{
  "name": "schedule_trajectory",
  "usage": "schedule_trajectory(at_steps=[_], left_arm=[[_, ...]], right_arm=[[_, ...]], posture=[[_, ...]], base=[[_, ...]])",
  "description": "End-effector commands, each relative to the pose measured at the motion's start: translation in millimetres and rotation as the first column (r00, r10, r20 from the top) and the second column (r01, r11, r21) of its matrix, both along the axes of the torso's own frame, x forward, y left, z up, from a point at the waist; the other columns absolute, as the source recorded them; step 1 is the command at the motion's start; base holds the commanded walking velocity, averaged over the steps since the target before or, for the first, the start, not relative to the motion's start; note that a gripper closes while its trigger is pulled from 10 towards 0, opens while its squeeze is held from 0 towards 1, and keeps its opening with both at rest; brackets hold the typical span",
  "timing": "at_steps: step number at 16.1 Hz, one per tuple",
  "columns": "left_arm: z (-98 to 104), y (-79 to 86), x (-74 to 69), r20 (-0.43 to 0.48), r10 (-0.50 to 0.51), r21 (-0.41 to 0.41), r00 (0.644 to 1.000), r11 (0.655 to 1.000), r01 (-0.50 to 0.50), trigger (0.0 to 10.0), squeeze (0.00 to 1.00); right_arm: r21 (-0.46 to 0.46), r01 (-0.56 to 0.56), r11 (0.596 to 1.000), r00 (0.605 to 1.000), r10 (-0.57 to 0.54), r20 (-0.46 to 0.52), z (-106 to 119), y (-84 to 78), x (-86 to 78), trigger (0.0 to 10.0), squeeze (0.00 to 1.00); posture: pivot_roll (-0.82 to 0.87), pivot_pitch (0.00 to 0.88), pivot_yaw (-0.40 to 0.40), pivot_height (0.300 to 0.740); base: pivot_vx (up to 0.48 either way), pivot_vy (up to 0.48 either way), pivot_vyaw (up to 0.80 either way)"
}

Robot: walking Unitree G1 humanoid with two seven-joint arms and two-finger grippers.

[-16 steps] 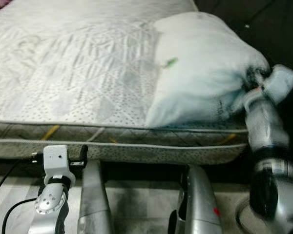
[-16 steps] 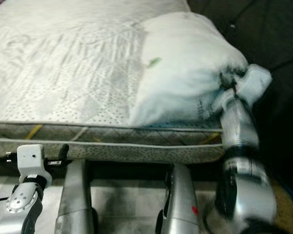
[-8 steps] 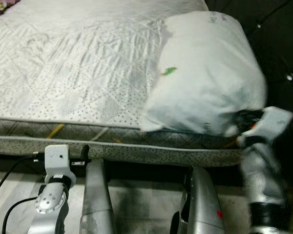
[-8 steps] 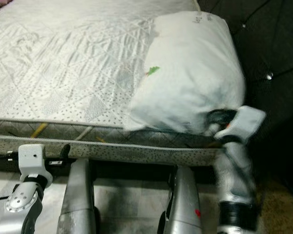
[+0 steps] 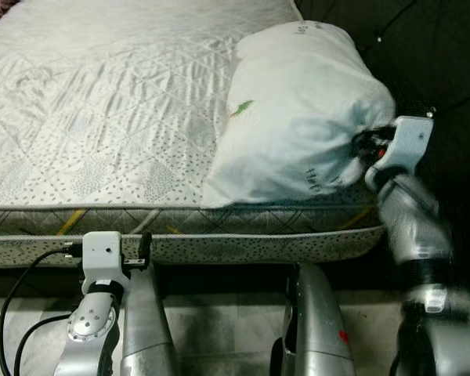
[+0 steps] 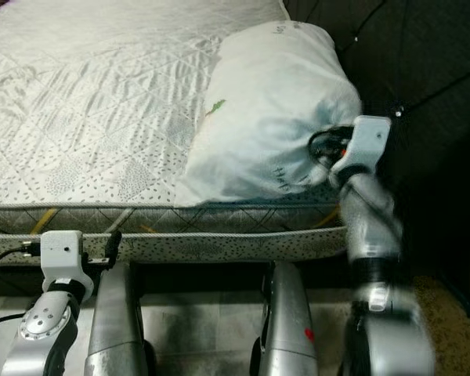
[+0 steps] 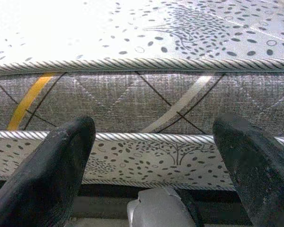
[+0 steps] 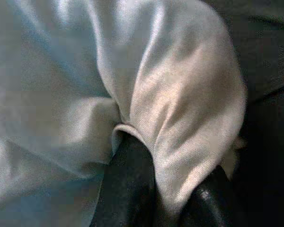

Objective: Clean up the room

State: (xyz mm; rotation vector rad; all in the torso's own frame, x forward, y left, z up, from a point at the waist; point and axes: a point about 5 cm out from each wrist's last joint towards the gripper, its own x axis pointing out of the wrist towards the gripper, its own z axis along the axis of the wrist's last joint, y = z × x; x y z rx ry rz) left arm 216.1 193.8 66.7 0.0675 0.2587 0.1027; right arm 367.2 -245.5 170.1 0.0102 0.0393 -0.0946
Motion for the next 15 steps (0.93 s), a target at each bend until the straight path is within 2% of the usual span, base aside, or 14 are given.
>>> schedule_trajectory(at_steps=[1,3,5,6,7,10,11,12,13,14,15], left_arm=[[0.5,3.8,-0.3,0.003,0.027,0.013,1.000,1.000,-0.027,10.0,0.00],[1.0,2.2,0.7,0.005,0.019,0.012,1.000,1.000,-0.019,10.0,0.00],[-1.0,0.8,1.5,-0.001,0.007,0.008,1.000,1.000,-0.007,10.0,0.00],[-2.7,-0.4,2.7,-0.003,0.001,0.006,1.000,1.000,-0.001,10.0,0.00],[-2.9,-1.6,4.3,-0.002,-0.003,0.005,1.000,1.000,0.003,10.0,0.00],[-2.6,-3.0,8.1,-0.003,-0.013,-0.001,1.000,1.000,0.013,10.0,0.00],[-2.5,-4.2,9.4,-0.001,-0.018,-0.002,1.000,1.000,0.018,10.0,0.00],[-2.2,-3.7,10.0,0.000,-0.017,-0.003,1.000,1.000,0.017,10.0,0.00],[-2.4,-3.2,10.6,0.001,-0.015,-0.004,1.000,1.000,0.015,10.0,0.00],[-2.3,-2.6,9.8,0.000,-0.012,-0.004,1.000,1.000,0.012,10.0,0.00],[-2.3,-3.1,7.9,-0.002,-0.013,-0.006,1.000,1.000,0.013,10.0,0.00]], right_arm=[[-0.053,0.119,0.992,0.987,-0.112,0.114,37.6,-32.2,7.2,0.0,0.00],[-0.136,0.168,0.976,0.984,-0.159,0.077,39.3,-59.0,3.6,0.0,0.00],[-0.219,0.207,0.954,0.978,-0.201,0.048,42.0,-78.0,-0.3,0.0,0.00],[-0.217,0.202,0.955,0.979,-0.198,0.037,39.1,-78.5,-0.2,0.0,0.00],[-0.232,0.170,0.958,0.985,-0.169,0.025,34.4,-74.9,0.6,0.0,0.00],[-0.208,0.029,0.978,0.998,-0.041,-0.056,-11.2,-44.5,-2.8,0.0,0.00],[-0.126,0.028,0.992,0.996,-0.039,-0.086,-41.0,-26.7,-10.5,0.0,0.00],[-0.082,0.047,0.996,0.995,-0.054,-0.086,-50.5,-19.3,-13.5,0.0,0.00],[-0.047,0.063,0.997,0.994,-0.067,-0.088,-59.8,-11.3,-16.6,1.6,0.00],[-0.012,0.094,0.996,0.992,-0.094,-0.085,-69.5,-2.2,-20.9,10.0,0.00],[0.028,0.107,0.994,0.992,-0.105,-0.072,-74.9,5.3,-24.9,10.0,1.00]], posture=[[0.13,0.000,-0.050,0.461],[0.12,0.000,-0.045,0.461],[0.10,0.000,-0.042,0.461],[0.09,0.000,-0.045,0.461],[0.09,0.000,-0.045,0.461],[0.07,0.000,-0.021,0.461],[0.07,0.000,-0.025,0.461],[0.07,0.000,-0.023,0.461],[0.07,0.000,-0.022,0.461],[0.08,0.000,-0.015,0.461],[0.08,0.000,-0.014,0.461]], base=[[0.000,0.000,0.00],[0.000,0.000,0.00],[0.000,0.000,0.00],[0.000,0.000,0.00],[0.000,0.000,0.00],[0.000,0.000,0.00],[0.000,0.000,0.00],[0.000,0.000,0.00],[0.000,0.000,0.00],[0.000,0.000,0.00],[0.000,0.000,0.00]])
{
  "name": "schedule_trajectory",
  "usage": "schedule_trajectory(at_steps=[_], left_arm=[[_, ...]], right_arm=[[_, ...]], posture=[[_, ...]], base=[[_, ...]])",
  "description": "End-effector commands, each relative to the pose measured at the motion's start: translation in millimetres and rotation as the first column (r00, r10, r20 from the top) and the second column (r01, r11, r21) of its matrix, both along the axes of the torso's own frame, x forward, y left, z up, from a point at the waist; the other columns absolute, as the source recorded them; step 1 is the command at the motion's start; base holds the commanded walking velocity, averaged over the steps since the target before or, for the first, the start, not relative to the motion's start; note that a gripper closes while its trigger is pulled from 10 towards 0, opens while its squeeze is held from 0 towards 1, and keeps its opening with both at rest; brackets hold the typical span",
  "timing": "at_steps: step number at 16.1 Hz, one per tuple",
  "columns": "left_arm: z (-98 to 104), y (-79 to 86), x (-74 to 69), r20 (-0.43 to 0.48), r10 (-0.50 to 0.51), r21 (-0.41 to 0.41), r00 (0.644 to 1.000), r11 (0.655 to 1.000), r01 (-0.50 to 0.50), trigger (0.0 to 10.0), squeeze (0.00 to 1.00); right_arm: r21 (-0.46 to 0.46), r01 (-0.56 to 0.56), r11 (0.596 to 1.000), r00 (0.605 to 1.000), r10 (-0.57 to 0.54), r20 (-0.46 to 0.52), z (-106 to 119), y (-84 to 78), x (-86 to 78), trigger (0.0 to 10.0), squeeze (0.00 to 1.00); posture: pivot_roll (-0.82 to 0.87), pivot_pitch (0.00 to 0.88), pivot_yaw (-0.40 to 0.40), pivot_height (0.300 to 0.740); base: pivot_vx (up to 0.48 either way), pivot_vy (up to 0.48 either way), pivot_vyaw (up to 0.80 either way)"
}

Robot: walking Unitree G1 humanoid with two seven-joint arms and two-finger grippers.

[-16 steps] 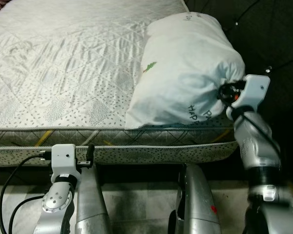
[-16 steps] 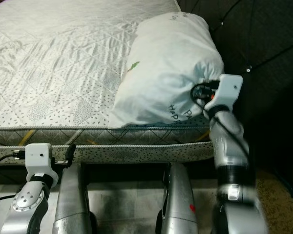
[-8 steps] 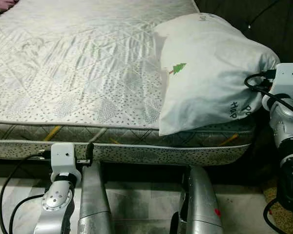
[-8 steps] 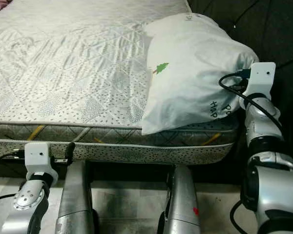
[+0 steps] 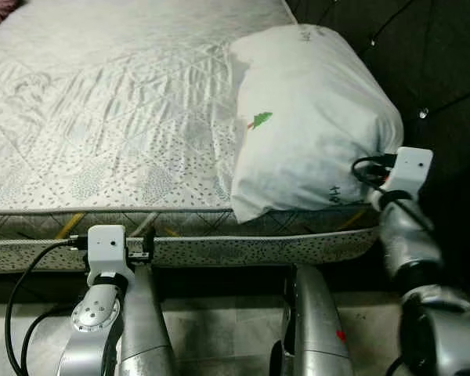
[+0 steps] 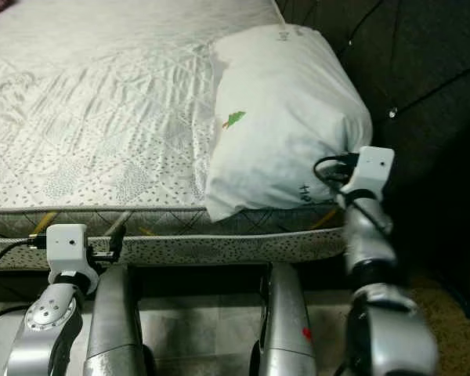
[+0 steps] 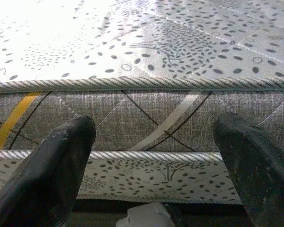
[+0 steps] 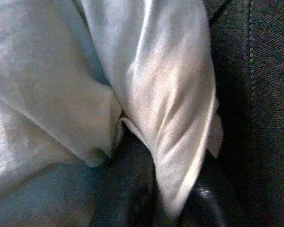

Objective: Clean up the room

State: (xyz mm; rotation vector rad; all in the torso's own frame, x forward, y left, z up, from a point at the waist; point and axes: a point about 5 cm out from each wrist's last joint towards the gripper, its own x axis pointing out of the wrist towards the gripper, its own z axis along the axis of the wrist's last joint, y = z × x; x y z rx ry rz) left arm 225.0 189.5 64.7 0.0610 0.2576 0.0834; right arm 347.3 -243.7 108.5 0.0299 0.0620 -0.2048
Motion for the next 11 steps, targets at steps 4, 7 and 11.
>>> schedule_trajectory(at_steps=[4,7,11], left_arm=[[-4.2,0.5,-3.0,-0.020,0.015,0.000,1.000,1.000,-0.015,10.0,0.00],[-9.2,-4.3,-2.1,-0.037,0.034,-0.017,0.999,0.999,-0.035,10.0,0.00],[-2.7,-1.7,5.9,0.001,0.083,-0.027,0.997,0.996,-0.083,10.0,0.00]], right_arm=[[0.027,-0.001,1.000,1.000,0.000,0.022,-3.6,18.1,-11.3,10.0,1.00],[0.028,0.029,0.999,0.997,-0.030,0.067,-7.8,28.4,-32.3,10.0,1.00],[-0.001,-0.087,0.996,0.995,0.087,0.057,-24.9,61.1,-63.1,10.0,1.00]], posture=[[0.06,0.000,-0.019,0.461],[0.05,0.000,-0.032,0.461],[0.03,0.000,-0.026,0.461]], base=[[0.000,0.000,0.00],[0.000,0.000,0.00],[0.000,0.000,0.00]])
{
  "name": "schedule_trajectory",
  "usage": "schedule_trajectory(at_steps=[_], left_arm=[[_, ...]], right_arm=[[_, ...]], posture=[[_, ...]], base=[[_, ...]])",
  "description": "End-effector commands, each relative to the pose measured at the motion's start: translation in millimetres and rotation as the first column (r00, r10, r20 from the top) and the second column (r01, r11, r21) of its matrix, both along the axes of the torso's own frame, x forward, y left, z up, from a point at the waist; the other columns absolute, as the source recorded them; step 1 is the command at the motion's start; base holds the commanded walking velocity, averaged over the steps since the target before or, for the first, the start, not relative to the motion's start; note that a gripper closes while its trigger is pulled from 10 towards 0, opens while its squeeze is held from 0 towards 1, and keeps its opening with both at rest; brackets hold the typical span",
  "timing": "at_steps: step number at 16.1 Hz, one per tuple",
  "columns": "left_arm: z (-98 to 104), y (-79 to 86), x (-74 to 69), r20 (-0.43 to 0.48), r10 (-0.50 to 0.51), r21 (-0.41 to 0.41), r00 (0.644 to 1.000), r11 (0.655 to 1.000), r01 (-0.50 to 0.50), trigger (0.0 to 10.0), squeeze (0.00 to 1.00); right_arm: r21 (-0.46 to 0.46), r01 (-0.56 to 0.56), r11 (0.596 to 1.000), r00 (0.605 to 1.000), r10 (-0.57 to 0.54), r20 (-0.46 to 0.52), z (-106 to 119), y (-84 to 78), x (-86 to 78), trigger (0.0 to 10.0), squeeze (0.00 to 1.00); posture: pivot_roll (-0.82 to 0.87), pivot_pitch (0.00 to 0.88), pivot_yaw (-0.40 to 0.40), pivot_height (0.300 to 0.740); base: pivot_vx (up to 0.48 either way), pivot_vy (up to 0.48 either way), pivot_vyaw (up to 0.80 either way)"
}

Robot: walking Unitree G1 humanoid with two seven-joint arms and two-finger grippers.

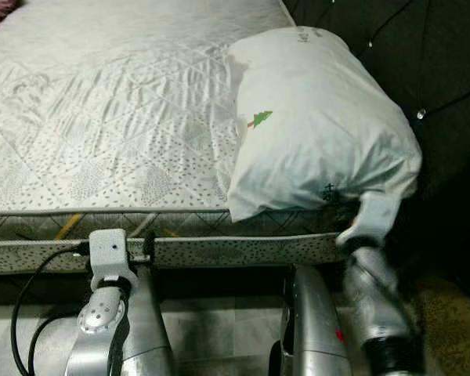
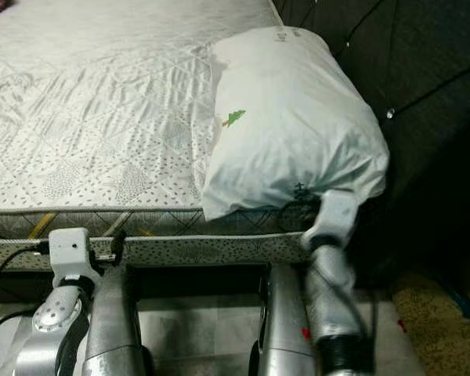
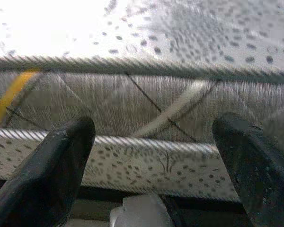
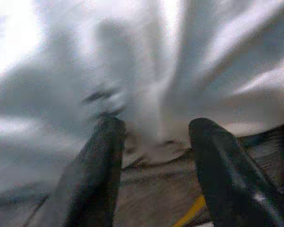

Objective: Clean up the room

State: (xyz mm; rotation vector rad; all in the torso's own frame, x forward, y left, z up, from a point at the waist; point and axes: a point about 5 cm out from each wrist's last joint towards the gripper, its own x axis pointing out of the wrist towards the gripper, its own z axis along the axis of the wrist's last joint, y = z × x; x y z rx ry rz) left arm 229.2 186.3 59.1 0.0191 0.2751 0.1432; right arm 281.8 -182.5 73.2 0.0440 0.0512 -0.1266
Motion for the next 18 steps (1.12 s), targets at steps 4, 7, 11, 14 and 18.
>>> schedule_trajectory(at_steps=[4,7,11,14,18], left_arm=[[11.4,-1.9,29.8,0.066,0.037,0.016,0.997,0.999,-0.038,10.0,0.00],[26.1,-3.7,56.6,0.138,0.029,0.012,0.990,0.999,-0.031,10.0,0.00],[32.0,2.7,57.4,0.170,0.092,0.017,0.981,0.995,-0.096,10.0,0.00],[21.9,1.9,48.7,0.142,0.078,-0.016,0.987,0.997,-0.076,10.0,0.00],[15.9,10.8,45.7,0.132,0.085,-0.001,0.988,0.996,-0.086,10.0,0.00]], right_arm=[[-0.037,-0.132,0.991,0.988,0.134,0.070,14.9,23.8,12.7,10.0,1.00],[-0.051,-0.205,0.977,0.968,0.210,0.141,37.9,36.4,32.0,10.0,0.00],[-0.078,-0.194,0.978,0.969,0.203,0.137,43.1,34.4,40.8,10.0,0.00],[-0.039,-0.169,0.985,0.979,0.173,0.106,33.4,31.0,36.9,10.0,0.00],[-0.032,-0.193,0.981,0.977,0.195,0.089,27.0,38.3,36.4,10.0,0.00]], posture=[[0.00,0.000,-0.016,0.461],[0.00,0.000,-0.038,0.480],[0.04,0.000,-0.052,0.535],[0.02,0.000,-0.037,0.570],[0.05,0.000,-0.043,0.620]], base=[[0.000,0.000,0.00],[0.000,0.000,0.00],[0.000,0.000,0.00],[0.000,0.000,0.00],[0.000,0.000,0.00]])
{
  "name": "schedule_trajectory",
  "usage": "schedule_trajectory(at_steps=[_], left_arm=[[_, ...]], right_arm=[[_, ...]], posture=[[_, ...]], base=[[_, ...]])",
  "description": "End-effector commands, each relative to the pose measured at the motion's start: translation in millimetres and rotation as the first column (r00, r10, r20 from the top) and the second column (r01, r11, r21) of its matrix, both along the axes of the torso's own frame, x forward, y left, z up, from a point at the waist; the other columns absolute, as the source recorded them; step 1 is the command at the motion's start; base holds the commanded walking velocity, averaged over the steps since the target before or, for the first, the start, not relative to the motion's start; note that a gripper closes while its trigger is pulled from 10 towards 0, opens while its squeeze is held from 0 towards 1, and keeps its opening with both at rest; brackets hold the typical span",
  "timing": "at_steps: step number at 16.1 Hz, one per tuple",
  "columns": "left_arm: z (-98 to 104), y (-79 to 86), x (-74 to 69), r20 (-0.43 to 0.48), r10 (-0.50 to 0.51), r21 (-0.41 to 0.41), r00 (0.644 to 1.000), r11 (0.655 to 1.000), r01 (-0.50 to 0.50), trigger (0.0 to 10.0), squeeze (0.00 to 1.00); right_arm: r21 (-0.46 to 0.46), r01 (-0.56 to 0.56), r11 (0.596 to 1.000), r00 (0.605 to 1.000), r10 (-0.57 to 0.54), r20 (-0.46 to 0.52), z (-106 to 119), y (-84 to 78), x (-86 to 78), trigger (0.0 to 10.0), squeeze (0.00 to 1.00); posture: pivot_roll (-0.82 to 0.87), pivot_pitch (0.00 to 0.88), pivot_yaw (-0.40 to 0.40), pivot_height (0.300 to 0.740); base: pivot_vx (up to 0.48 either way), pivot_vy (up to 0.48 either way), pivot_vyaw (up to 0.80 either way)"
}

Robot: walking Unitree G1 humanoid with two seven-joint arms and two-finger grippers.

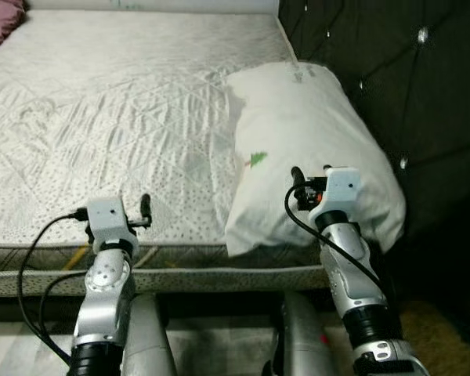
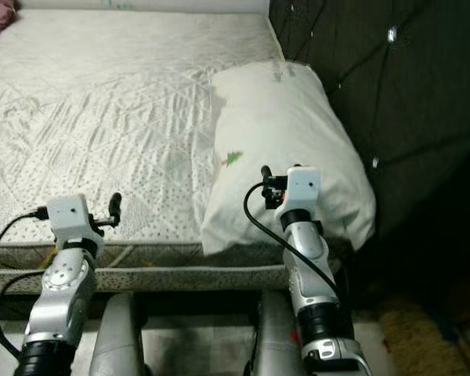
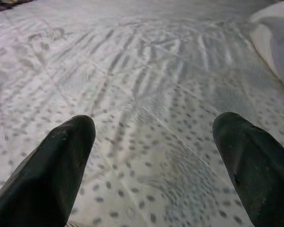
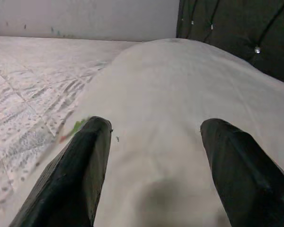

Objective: Clean up the room

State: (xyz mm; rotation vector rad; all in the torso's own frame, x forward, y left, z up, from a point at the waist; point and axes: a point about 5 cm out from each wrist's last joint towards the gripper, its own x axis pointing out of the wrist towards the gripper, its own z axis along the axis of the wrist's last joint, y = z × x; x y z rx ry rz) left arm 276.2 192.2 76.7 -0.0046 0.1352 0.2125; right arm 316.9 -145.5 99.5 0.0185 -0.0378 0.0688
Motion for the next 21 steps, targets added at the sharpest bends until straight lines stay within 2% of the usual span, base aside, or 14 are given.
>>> schedule_trajectory(at_steps=[1,2,3,6,9,11,13,18,21], left_arm=[[-6.5,8.9,-2.8,-0.022,0.045,-0.012,0.999,0.999,-0.046,10.0,0.00],[-14.3,11.0,-4.2,-0.048,0.065,-0.031,0.997,0.997,-0.066,10.0,0.00],[-21.9,7.3,-3.6,-0.076,0.042,-0.035,0.996,0.998,-0.044,10.0,0.00],[-16.1,-3.8,-0.8,-0.044,-0.031,-0.007,0.999,0.999,0.031,10.0,0.00],[-20.6,-10.1,-4.2,-0.056,-0.088,0.023,0.994,0.996,0.090,10.0,0.00],[-23.6,-12.5,-5.7,-0.064,-0.103,0.028,0.993,0.994,0.105,10.0,0.00],[-25.5,-13.6,-7.5,-0.065,-0.106,0.010,0.992,0.994,0.107,10.0,0.00],[-21.3,-16.3,-2.7,-0.051,-0.100,0.051,0.994,0.993,0.103,10.0,0.00],[-12.4,-22.6,2.7,-0.014,-0.165,0.030,0.986,0.986,0.165,10.0,0.00]], right_arm=[[0.020,0.004,1.000,1.000,-0.004,-0.010,-2.7,0.7,0.9,10.0,0.00],[0.030,0.010,0.999,0.999,-0.009,-0.034,-9.5,0.6,-0.2,10.0,0.00],[0.031,0.009,0.999,0.998,-0.007,-0.067,-18.2,3.1,-2.8,10.0,0.00],[0.026,0.026,0.999,0.999,-0.025,-0.043,-14.7,-0.2,-6.3,10.0,0.00],[-0.010,0.010,1.000,0.998,-0.010,-0.056,-20.9,2.7,-14.0,10.0,0.00],[-0.043,0.032,0.999,0.997,-0.035,-0.071,-24.7,3.2,-16.3,10.0,0.00],[-0.038,-0.004,0.999,0.998,0.002,-0.069,-26.9,3.4,-20.8,10.0,0.00],[-0.052,0.027,0.998,0.997,-0.030,-0.067,-24.2,2.6,-14.8,10.0,0.00],[-0.062,0.001,0.998,0.999,-0.003,-0.043,-15.6,7.1,-7.8,10.0,0.00]], posture=[[0.05,0.000,-0.035,0.629],[0.05,0.000,-0.027,0.639],[0.03,0.000,-0.017,0.654],[0.03,0.000,-0.018,0.693],[0.03,0.000,-0.023,0.722],[0.03,0.000,-0.025,0.722],[0.02,0.000,-0.019,0.732],[0.03,0.000,-0.028,0.740],[0.02,0.000,-0.029,0.740]], base=[[0.000,0.000,0.00],[0.000,0.000,0.00],[0.000,0.000,0.00],[0.000,0.000,0.00],[0.000,0.000,0.00],[0.000,0.000,0.00],[0.000,0.000,0.00],[0.000,0.000,0.00],[0.000,0.000,0.00]])
